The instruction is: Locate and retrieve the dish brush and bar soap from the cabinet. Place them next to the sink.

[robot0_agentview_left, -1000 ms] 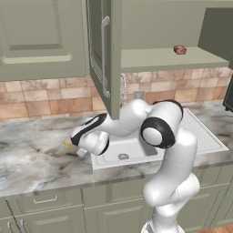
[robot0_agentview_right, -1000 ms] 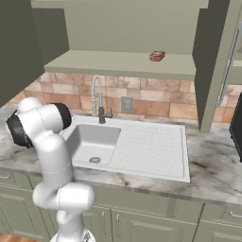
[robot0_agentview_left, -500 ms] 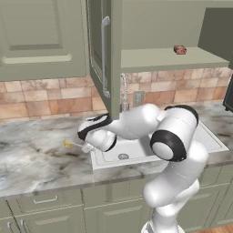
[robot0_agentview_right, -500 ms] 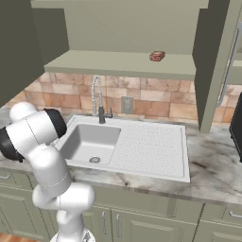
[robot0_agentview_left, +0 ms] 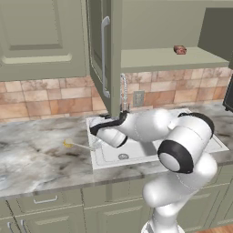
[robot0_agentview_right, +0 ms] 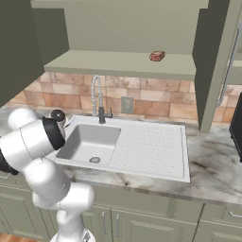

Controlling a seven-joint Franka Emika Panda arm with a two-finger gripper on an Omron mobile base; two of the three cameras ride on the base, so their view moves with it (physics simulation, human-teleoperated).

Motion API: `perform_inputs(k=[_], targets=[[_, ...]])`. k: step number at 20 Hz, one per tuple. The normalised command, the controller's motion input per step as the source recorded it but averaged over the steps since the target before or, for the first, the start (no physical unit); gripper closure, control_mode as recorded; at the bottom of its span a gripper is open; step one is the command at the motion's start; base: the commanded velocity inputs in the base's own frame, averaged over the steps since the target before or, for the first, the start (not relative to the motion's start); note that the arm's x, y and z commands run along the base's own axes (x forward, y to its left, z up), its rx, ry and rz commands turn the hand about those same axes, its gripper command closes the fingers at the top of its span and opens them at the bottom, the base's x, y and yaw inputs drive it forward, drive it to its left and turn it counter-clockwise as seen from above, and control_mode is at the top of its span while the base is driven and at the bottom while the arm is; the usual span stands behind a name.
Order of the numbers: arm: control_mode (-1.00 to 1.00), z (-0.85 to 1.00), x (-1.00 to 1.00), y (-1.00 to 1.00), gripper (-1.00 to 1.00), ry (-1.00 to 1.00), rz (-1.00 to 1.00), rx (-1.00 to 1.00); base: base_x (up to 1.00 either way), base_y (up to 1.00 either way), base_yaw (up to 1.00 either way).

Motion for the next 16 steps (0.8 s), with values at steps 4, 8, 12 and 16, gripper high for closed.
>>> perform_inputs(k=[4,8,12,16], targets=[[-1.00,0.17,-0.08,-0.50,-1.00,0.08,-0.14,0.00,0.00,0.00,0.00],[-1.00,0.28,-0.03,-0.45,-1.00,0.10,-0.15,0.00,0.00,0.00,0.00],[-1.00,0.39,-0.17,-0.16,-1.00,0.05,-0.15,0.00,0.00,0.00,0.00],[-1.00,0.31,-0.22,-0.11,-1.00,0.01,-0.24,0.04,0.00,0.00,0.00]])
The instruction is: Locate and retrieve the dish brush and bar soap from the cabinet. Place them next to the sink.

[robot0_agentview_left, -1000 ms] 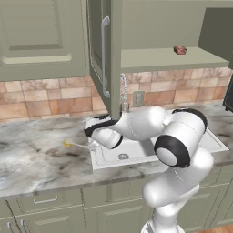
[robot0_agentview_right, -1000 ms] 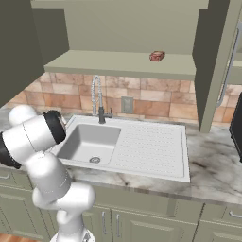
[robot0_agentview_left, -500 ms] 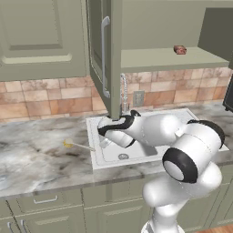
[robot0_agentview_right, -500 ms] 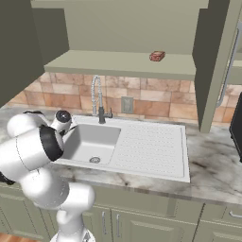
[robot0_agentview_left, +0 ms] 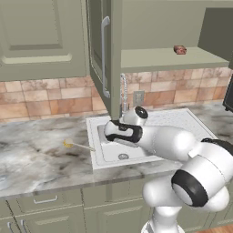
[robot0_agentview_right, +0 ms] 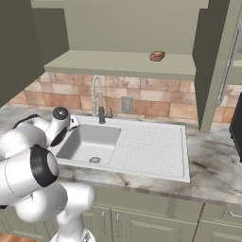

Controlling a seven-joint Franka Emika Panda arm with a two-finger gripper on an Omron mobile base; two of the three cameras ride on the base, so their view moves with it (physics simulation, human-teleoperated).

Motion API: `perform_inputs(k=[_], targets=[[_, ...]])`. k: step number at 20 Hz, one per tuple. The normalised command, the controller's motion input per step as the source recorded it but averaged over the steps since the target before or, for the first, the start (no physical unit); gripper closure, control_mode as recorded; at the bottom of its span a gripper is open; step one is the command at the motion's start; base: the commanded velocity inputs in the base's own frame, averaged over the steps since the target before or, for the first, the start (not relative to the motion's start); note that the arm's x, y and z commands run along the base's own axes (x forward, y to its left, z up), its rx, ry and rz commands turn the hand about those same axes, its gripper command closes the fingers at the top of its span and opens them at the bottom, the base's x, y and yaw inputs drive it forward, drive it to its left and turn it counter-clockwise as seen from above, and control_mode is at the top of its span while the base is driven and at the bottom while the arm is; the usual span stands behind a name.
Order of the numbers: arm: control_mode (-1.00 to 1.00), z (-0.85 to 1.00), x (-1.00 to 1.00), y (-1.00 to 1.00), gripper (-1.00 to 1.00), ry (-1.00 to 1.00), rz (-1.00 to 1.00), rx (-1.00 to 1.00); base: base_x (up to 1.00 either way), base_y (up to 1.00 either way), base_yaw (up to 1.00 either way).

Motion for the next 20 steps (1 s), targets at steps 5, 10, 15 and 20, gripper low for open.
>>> perform_inputs(k=[5,10,15,20], targets=[[-1.00,0.23,-0.10,-0.21,-1.00,0.00,-0.14,0.05,0.00,0.00,0.00],[-1.00,0.10,-0.10,-0.14,-1.00,-0.04,-0.04,0.06,0.00,0.00,0.00],[-1.00,0.20,-0.18,-0.05,-1.00,-0.07,-0.16,0.00,0.00,0.00,0.00],[-1.00,0.04,-0.15,-0.17,-1.00,-0.01,-0.23,0.00,0.00,0.00,0.00]])
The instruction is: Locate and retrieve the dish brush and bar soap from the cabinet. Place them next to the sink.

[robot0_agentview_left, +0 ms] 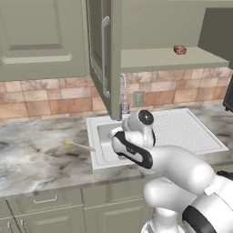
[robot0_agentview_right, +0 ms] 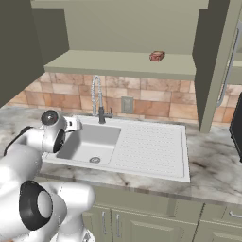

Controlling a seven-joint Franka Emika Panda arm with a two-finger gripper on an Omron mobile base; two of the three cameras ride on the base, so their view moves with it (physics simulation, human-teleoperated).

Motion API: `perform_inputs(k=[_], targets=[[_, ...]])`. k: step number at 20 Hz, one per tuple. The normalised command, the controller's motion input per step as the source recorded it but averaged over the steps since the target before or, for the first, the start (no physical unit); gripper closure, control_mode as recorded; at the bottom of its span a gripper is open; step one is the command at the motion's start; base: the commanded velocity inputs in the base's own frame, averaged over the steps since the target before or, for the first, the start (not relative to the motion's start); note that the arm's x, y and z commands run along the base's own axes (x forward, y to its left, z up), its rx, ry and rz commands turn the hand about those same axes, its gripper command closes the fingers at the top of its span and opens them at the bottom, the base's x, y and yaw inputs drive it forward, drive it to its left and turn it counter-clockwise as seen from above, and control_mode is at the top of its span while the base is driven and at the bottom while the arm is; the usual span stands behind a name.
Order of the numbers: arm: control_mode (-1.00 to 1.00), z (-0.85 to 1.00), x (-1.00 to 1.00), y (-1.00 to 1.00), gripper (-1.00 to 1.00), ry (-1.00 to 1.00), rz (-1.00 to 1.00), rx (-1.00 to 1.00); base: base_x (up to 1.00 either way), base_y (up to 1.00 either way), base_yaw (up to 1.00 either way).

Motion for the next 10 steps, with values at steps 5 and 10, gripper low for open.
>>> perform_inputs(k=[5,10], targets=[[-1.00,0.05,-0.22,-0.19,-1.00,0.00,-0.24,0.01,0.00,0.00,0.00],[-1.00,0.10,-0.13,-0.38,-1.00,0.00,-0.22,0.02,0.00,0.00,0.00]])
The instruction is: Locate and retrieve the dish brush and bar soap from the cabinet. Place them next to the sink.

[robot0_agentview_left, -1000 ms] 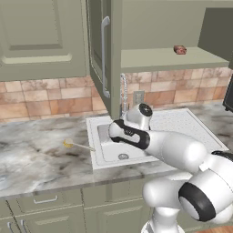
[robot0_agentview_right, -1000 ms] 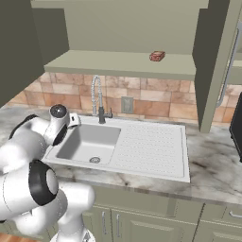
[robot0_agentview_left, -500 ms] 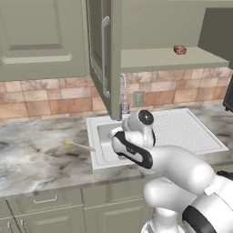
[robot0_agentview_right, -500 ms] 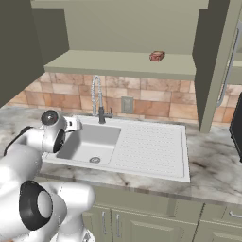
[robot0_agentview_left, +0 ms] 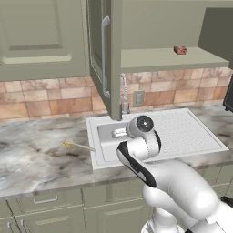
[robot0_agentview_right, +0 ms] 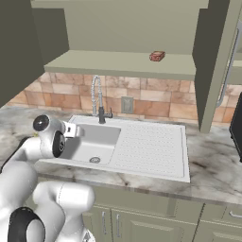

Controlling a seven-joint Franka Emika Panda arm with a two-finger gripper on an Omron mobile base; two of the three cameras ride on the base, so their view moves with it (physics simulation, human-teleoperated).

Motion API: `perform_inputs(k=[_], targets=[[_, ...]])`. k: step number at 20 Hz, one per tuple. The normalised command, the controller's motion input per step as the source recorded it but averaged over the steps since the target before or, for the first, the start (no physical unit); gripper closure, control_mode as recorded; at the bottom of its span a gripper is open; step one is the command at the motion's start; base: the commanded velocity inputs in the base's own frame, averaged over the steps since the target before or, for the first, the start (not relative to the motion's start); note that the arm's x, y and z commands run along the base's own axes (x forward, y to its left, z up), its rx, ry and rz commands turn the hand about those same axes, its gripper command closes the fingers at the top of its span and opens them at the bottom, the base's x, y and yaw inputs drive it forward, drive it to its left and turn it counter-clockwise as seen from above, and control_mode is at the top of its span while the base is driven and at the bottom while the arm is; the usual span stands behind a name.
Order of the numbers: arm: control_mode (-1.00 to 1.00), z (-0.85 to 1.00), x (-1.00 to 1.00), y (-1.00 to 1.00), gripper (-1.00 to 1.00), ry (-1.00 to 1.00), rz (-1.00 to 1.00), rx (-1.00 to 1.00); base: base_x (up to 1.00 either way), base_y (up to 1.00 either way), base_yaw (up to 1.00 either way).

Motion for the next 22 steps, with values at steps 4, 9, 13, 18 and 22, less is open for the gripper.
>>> perform_inputs(k=[4,9,13,18,22], targets=[[-1.00,0.09,-0.08,-0.22,-1.00,-0.06,-0.11,0.00,0.00,0.00,0.00],[-1.00,0.03,-0.20,-0.21,-1.00,-0.04,-0.11,0.00,0.00,0.00,0.00],[-1.00,0.00,-0.27,-0.16,-1.00,-0.09,-0.10,0.01,0.00,0.00,0.00],[-1.00,0.00,-0.21,-0.18,-1.00,-0.07,-0.09,0.01,0.00,0.00,0.00],[-1.00,0.02,0.00,-0.35,-1.00,0.01,-0.03,0.04,0.00,0.00,0.00]])
